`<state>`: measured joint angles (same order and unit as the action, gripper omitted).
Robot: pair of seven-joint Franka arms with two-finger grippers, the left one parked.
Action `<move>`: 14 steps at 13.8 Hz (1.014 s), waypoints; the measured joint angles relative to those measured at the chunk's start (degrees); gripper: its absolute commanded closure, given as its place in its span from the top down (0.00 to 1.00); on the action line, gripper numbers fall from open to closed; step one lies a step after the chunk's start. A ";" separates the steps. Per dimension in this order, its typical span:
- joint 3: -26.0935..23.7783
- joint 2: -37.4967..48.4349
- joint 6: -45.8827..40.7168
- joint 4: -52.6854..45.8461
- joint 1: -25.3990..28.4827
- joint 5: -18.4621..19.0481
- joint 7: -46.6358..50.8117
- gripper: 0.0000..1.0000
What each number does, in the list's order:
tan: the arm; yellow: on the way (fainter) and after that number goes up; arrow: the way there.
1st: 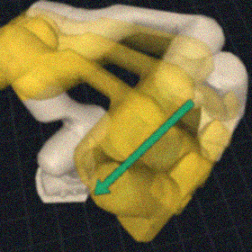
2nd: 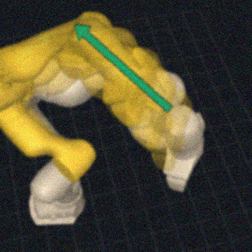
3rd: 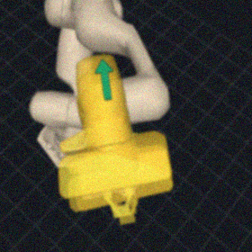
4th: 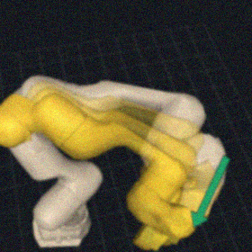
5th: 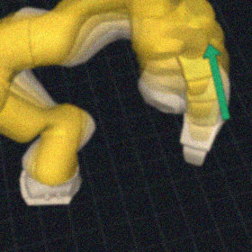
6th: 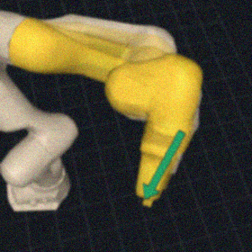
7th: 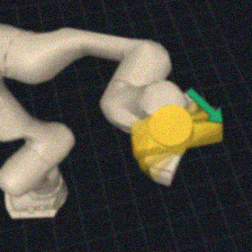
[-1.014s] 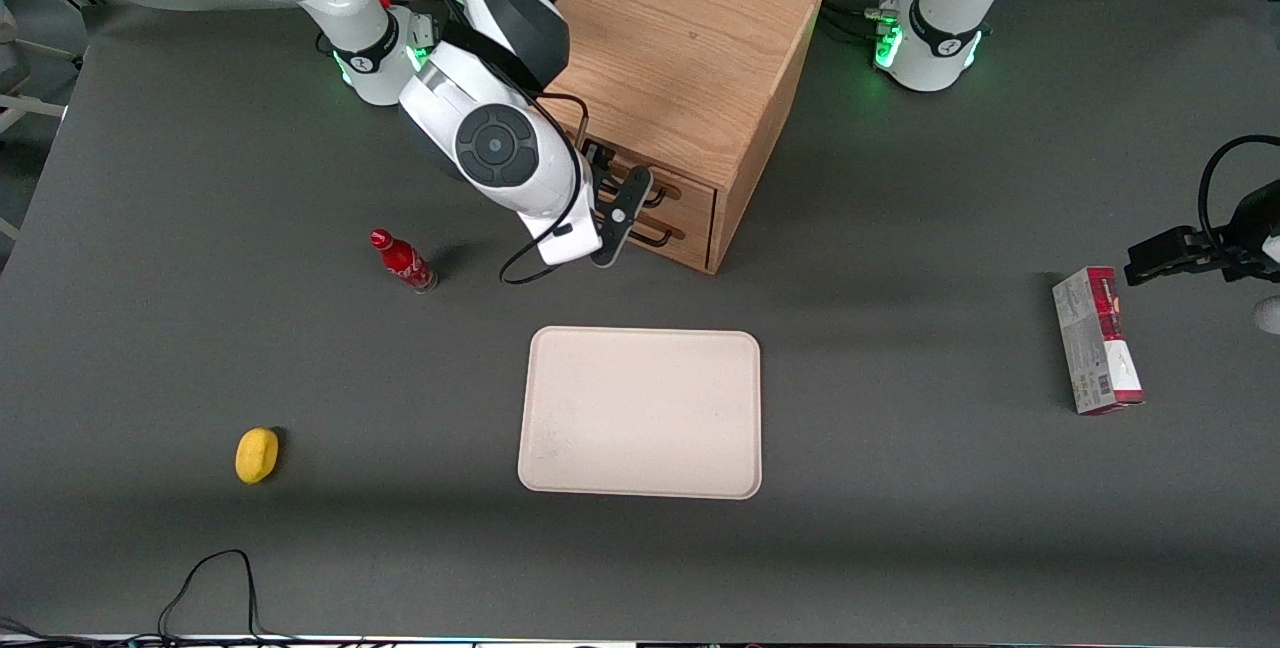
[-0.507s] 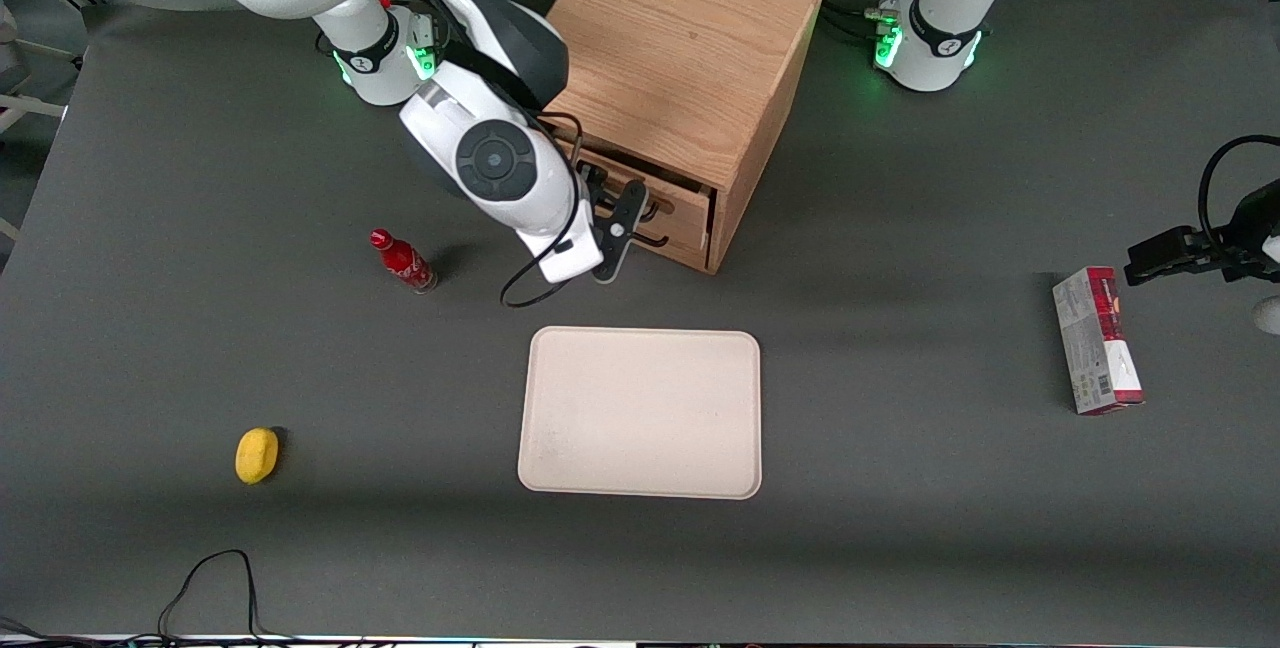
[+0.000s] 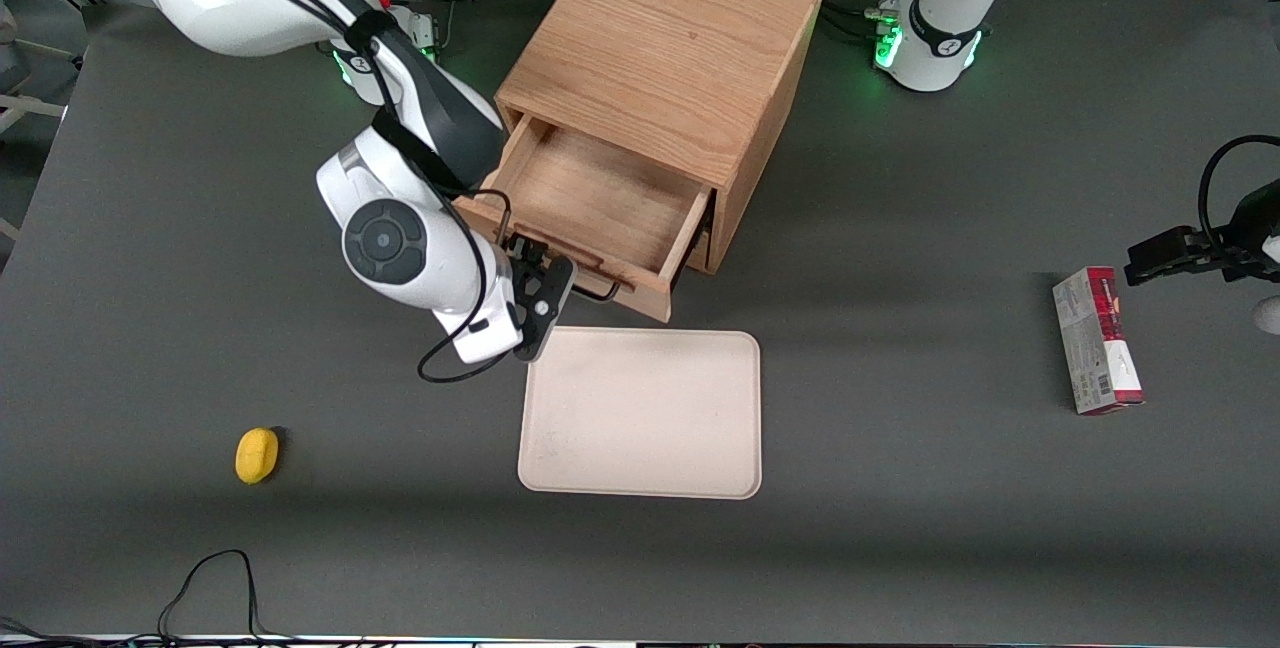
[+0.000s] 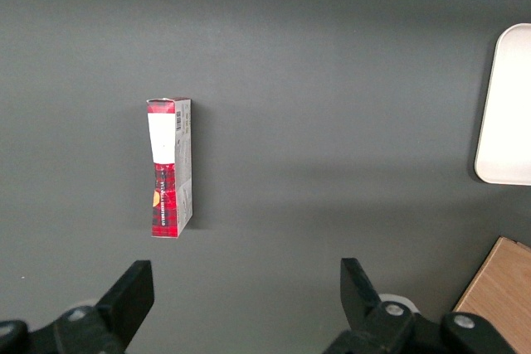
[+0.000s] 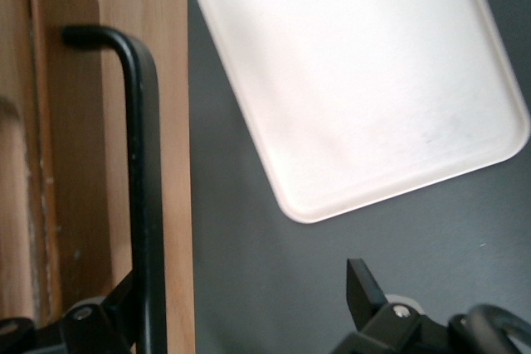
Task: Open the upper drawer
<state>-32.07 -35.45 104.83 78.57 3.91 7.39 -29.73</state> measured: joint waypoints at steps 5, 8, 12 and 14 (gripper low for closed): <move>3.16 -4.16 0.01 -9.10 0.00 0.34 -1.04 1.00; 5.10 -4.13 0.00 -12.99 -0.07 0.94 -1.05 1.00; 5.24 -2.55 -0.15 -18.93 -0.08 2.79 -1.52 1.00; 5.94 0.20 -4.04 -19.98 -1.48 2.23 -0.82 1.00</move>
<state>-26.13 -35.25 100.79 58.59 2.43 9.62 -30.55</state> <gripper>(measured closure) 0.000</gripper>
